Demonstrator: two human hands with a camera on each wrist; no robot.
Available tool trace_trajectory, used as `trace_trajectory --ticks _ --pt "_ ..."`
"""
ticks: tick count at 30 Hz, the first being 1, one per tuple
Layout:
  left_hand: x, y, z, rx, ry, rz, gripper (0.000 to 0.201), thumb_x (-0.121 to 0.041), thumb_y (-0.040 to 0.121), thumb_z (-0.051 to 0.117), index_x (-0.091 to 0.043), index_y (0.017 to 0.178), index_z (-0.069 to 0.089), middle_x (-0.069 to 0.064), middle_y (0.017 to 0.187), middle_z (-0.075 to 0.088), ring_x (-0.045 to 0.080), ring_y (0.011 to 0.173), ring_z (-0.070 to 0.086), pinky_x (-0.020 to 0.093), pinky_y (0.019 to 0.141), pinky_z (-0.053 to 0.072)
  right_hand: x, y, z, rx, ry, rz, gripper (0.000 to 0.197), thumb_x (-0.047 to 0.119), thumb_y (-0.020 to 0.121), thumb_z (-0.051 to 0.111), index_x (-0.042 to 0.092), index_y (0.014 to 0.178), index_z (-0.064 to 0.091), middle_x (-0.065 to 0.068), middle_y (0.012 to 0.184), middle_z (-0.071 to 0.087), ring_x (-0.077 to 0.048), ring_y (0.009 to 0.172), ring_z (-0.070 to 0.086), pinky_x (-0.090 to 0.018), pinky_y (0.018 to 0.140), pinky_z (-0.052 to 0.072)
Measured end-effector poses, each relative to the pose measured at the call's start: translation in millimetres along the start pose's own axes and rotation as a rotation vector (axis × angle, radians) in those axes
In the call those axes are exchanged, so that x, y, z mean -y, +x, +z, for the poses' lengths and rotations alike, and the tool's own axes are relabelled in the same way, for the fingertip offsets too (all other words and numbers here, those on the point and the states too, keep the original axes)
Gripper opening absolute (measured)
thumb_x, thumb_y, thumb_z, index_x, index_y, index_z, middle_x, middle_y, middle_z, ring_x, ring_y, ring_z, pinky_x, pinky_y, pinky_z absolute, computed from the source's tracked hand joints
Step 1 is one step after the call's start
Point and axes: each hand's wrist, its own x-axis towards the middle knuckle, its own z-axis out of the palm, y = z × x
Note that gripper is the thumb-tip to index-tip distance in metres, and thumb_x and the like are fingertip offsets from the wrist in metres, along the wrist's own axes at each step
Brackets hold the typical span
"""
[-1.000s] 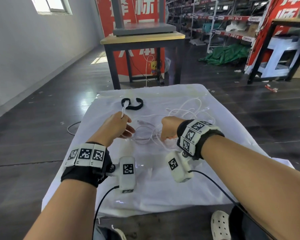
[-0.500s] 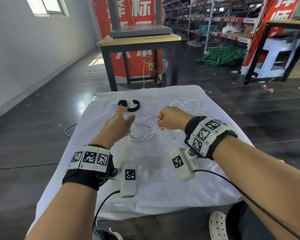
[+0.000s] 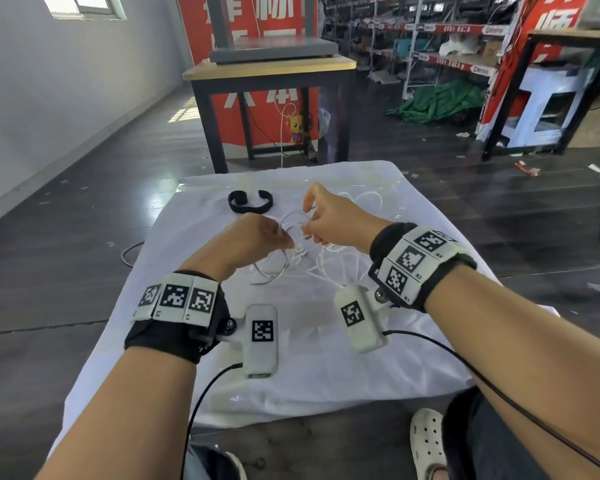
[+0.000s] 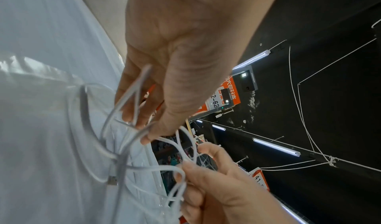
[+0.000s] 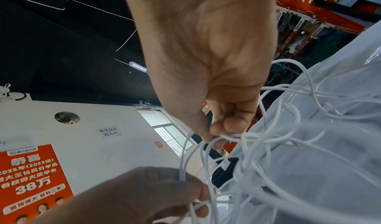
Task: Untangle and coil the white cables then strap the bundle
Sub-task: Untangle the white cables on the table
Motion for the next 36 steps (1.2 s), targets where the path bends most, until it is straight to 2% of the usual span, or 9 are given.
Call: trace_trajectory --ticks 4,7,13,17,20,23,27,31,36 --pt "6.7 -1.0 -7.7 -0.11 0.288 -0.029 0.023 -0.023 0.094 0.058 -0.005 0.1 0.07 0.014 0.105 0.066 0.031 0.098 0.06 0.033 0.077 0.045 -2.1 -1.1 -1.7 -0.002 0.025 -0.043 0.035 0.005 0.091 0.049 0.024 0.117 0.034 -0.016 0.085 0.052 -0.016 0.062 0.048 -0.032 0.063 0.042" --pt "25.5 -1.9 -16.0 -0.273 0.323 -0.024 0.03 0.003 0.089 0.046 -0.015 0.094 0.069 0.009 0.111 0.063 0.029 0.089 0.055 0.031 0.068 0.04 -5.6 -0.7 -5.3 -0.023 0.061 -0.025 0.033 0.007 0.088 0.05 0.024 0.113 0.037 -0.011 0.08 0.046 -0.016 0.062 0.041 -0.032 0.061 0.037" --pt "48.2 4.6 -25.8 -0.476 0.238 0.034 0.041 0.016 0.086 0.035 -0.004 0.101 0.068 0.012 0.112 0.067 0.03 0.093 0.058 0.026 0.07 0.036 -14.1 -7.2 -16.4 0.087 0.074 -0.009 0.043 0.014 0.083 0.07 0.029 0.112 0.043 -0.002 0.076 0.04 -0.012 0.064 0.04 -0.026 0.063 0.036" --pt "43.2 9.2 -16.0 -0.37 0.322 0.065 0.046 0.009 0.087 0.049 -0.011 0.128 0.053 0.017 0.129 0.056 0.036 0.113 0.05 0.034 0.088 0.035 -10.6 -8.5 -11.2 0.157 0.067 -0.017 0.046 0.001 0.082 0.066 0.026 0.113 0.042 -0.004 0.083 0.044 -0.015 0.069 0.043 -0.025 0.065 0.04" --pt "21.5 3.1 -13.5 -0.235 0.302 0.238 0.056 -0.019 0.087 0.067 -0.028 0.137 0.043 -0.002 0.141 0.045 0.026 0.126 0.038 0.038 0.1 0.034 -8.2 -6.4 -7.4 0.14 0.047 -0.001 0.038 0.0 0.084 0.063 0.019 0.112 0.046 -0.005 0.091 0.055 -0.017 0.08 0.052 -0.029 0.074 0.046" --pt "-3.8 -4.9 -11.1 -0.225 0.107 0.4 0.023 -0.03 0.088 0.067 -0.029 0.11 0.064 -0.017 0.11 0.063 0.0 0.093 0.059 0.016 0.079 0.045 -8.0 -2.3 -7.2 -0.006 0.048 -0.003 0.028 0.004 0.085 0.064 0.013 0.11 0.055 0.001 0.086 0.058 -0.013 0.075 0.055 -0.029 0.074 0.048" --pt "-16.6 -5.0 4.3 -0.11 0.047 0.306 0.021 -0.042 0.086 0.066 -0.025 0.099 0.063 -0.016 0.091 0.067 0.004 0.062 0.067 0.016 0.051 0.048 -6.5 0.7 -5.6 -0.086 0.125 -0.022 0.02 0.005 0.084 0.064 0.011 0.103 0.059 -0.001 0.086 0.061 -0.015 0.076 0.058 -0.031 0.076 0.051" --pt "-16.3 -2.5 9.2 -0.04 0.203 0.22 0.015 -0.027 0.092 0.06 -0.017 0.084 0.067 -0.005 0.073 0.067 0.01 0.058 0.058 0.019 0.054 0.044 -5.6 -0.7 -6.9 -0.118 0.103 -0.027 0.022 0.006 0.086 0.058 0.012 0.107 0.056 -0.006 0.103 0.061 -0.019 0.092 0.058 -0.034 0.085 0.051" --pt "-12.8 -10.8 -13.1 0.002 -0.279 0.199 0.023 -0.018 0.099 0.05 -0.014 0.087 0.069 -0.004 0.074 0.071 0.003 0.061 0.059 0.018 0.061 0.051 -12.9 0.0 -5.9 -0.145 -0.123 -0.041 0.013 0.01 0.092 0.056 0.009 0.103 0.062 -0.005 0.095 0.061 -0.02 0.088 0.056 -0.033 0.081 0.048"
